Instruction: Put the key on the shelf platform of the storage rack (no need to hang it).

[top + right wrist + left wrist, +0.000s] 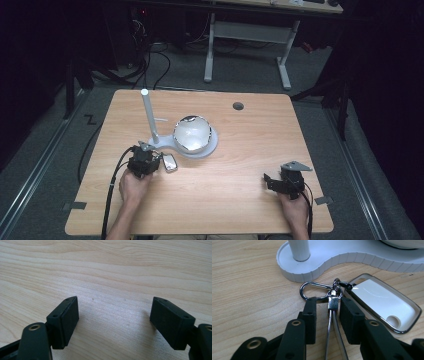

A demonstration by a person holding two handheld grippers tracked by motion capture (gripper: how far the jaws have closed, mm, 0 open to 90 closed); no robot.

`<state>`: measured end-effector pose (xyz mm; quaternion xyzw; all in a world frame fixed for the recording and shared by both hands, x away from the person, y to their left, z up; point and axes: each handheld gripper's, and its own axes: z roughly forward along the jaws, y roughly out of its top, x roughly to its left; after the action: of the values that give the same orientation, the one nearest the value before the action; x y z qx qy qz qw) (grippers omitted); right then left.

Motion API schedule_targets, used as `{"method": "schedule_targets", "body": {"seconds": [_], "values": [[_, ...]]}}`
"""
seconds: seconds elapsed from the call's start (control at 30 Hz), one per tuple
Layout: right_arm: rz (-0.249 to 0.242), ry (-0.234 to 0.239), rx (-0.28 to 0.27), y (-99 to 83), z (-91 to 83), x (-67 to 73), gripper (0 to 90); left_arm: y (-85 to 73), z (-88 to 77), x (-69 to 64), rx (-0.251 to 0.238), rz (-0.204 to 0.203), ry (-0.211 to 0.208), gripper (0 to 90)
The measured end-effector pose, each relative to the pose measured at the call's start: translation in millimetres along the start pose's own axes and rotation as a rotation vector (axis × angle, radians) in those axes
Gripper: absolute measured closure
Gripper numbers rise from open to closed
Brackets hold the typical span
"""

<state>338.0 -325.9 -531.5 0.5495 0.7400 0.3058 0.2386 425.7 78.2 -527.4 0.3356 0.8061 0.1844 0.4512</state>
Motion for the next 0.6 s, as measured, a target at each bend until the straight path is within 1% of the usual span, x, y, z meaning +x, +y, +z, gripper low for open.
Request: {"method": "schedule_targets", "body": {"seconds": [0.13, 0.17, 0.2, 0.23, 0.3, 0.33, 0.37, 0.43, 0.5, 0.53, 0.57, 0.6], "values": [[0.000, 0.000, 0.000, 0.0, 0.0, 0.0, 23.5, 0.6, -0.5, -0.1, 0.008, -0.010, 0.001, 70.7], [0.000, 0.000, 0.000, 0.0, 0.0, 0.0, 23.4, 1.3, -0.1, 1.2, 0.007, 0.007, -0.008, 71.4], [0.000, 0.000, 0.000, 0.0, 0.0, 0.0, 23.5, 1.4, -0.1, 1.2, 0.007, 0.007, -0.009, 72.0], [-0.001, 0.000, 0.000, 0.0, 0.0, 0.0, 23.5, 1.2, -0.2, 0.8, 0.008, -0.002, -0.005, 72.5], [0.000, 0.000, 0.000, 0.0, 0.0, 0.0, 23.5, 1.9, 0.2, 0.9, 0.007, -0.006, -0.004, 74.4], [0.000, 0.000, 0.000, 0.0, 0.0, 0.0, 23.5, 2.5, 0.3, 1.2, 0.006, -0.006, -0.002, 76.1], [0.000, 0.000, 0.000, 0.0, 0.0, 0.0, 23.5, 3.2, 0.4, 2.0, 0.007, 0.003, -0.008, 77.7], [-0.002, 0.000, -0.001, 0.0, 0.0, -0.1, 23.5, 3.7, -0.3, 2.2, 0.018, -0.003, -0.010, 80.7], [-0.001, 0.000, 0.000, 0.0, 0.0, 0.0, 23.5, 3.9, -1.1, 2.3, 0.024, -0.009, -0.006, 81.1], [-0.001, 0.000, 0.000, -0.1, 0.0, 0.0, 23.5, 3.8, -1.6, 2.3, 0.024, -0.008, -0.008, 81.3], [-0.001, 0.000, 0.000, -0.1, 0.0, -0.1, 23.5, 4.0, -1.9, 3.1, 0.021, 0.010, -0.019, 81.4], [-0.001, 0.000, -0.001, -0.1, 0.0, -0.1, 23.5, 4.1, -2.9, 2.9, 0.020, 0.009, -0.023, 81.5]]}}
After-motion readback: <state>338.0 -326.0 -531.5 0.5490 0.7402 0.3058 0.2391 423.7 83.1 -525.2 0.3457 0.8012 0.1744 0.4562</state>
